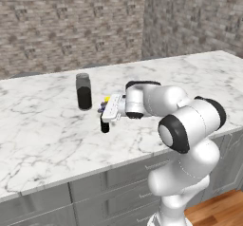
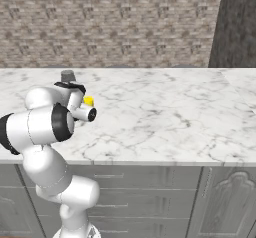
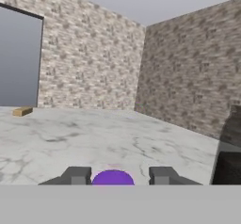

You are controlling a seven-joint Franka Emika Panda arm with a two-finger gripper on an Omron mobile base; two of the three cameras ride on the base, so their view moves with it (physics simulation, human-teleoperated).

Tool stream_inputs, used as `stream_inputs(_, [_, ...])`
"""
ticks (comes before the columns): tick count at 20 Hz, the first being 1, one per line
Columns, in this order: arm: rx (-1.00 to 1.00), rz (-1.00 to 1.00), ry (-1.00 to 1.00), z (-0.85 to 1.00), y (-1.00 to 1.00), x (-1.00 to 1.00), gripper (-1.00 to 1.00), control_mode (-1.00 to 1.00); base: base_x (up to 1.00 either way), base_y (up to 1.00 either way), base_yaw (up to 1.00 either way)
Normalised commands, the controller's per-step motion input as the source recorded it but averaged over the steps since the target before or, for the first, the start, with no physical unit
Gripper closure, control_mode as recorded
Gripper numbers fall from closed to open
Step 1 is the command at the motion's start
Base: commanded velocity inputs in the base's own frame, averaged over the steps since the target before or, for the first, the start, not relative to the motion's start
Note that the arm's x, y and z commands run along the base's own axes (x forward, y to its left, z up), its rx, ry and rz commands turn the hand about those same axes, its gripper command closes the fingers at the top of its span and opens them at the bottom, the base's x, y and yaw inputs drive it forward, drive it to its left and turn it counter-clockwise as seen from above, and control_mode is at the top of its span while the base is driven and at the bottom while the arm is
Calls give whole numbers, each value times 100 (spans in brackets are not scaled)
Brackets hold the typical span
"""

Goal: Open the cabinet directly in front. Then move the beer and the cup to the dining counter with the jar on it.

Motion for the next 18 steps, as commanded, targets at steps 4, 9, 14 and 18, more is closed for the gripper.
stream_inputs(4, [0,0,0,0,0,0,-100,-100,0,0,0])
stream_inputs(9, [0,0,0,40,0,-1,-100,-100,0,0,0])
stream_inputs(14, [0,0,-6,99,0,-24,-100,-100,0,0,0])
stream_inputs(18, [0,-1,-2,100,-4,-66,-100,-100,0,0,0])
